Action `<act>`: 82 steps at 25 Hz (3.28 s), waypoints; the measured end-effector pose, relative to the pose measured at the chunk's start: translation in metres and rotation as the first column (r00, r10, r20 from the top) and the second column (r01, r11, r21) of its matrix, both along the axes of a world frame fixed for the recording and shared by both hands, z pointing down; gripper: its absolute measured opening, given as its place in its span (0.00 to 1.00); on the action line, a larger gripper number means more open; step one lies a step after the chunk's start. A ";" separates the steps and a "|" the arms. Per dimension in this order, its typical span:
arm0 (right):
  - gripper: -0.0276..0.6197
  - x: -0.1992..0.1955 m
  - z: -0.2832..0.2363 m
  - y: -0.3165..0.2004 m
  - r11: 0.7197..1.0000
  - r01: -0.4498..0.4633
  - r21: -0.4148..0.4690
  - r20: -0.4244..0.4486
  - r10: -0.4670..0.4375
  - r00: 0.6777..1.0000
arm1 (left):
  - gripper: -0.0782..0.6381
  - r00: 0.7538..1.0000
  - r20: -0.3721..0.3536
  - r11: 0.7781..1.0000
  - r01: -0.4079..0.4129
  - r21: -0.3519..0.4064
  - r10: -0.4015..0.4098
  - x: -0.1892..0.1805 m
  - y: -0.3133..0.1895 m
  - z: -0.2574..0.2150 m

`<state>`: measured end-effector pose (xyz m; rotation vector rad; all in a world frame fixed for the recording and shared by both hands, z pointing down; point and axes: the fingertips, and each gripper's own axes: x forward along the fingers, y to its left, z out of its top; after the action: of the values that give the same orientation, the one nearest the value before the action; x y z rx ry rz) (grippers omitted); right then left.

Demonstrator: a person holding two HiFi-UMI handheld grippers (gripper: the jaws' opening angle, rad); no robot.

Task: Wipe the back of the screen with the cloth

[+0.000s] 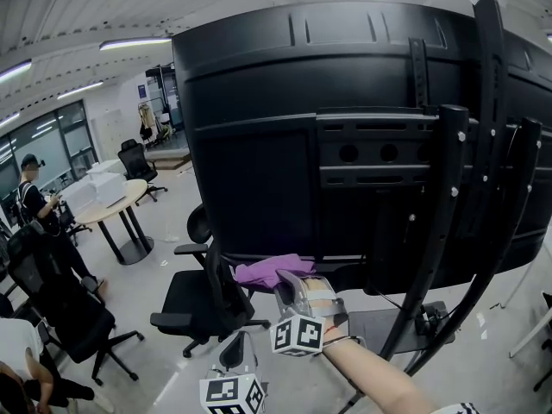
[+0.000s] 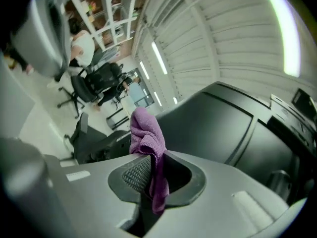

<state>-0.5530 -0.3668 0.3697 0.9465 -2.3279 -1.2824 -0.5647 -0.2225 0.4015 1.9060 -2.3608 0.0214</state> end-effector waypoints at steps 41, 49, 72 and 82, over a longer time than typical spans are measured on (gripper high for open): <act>0.12 0.660 0.025 0.078 0.900 0.025 -0.435 0.583 0.261 0.769 | 0.12 0.838 0.010 0.837 -0.546 0.025 0.546 0.574 -0.068 0.031; 0.12 0.776 -0.103 -0.047 0.990 -0.047 -0.132 0.499 0.107 0.860 | 0.12 0.854 -0.011 0.852 -0.519 0.063 0.521 0.677 -0.162 0.015; 0.11 0.816 -0.484 -0.262 0.669 -0.505 0.545 0.280 0.423 0.862 | 0.12 0.908 0.057 0.906 -0.419 0.069 0.415 0.673 -0.230 -0.021; 0.12 0.808 -0.395 -0.253 0.723 -0.444 0.529 0.178 0.417 0.892 | 0.12 0.915 0.052 0.913 -0.402 0.066 0.399 0.673 -0.232 -0.019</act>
<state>0.2548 -0.6202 -0.0253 1.6002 -1.5986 -1.7620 0.1084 -0.4549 0.3828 2.4132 -1.9710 0.0003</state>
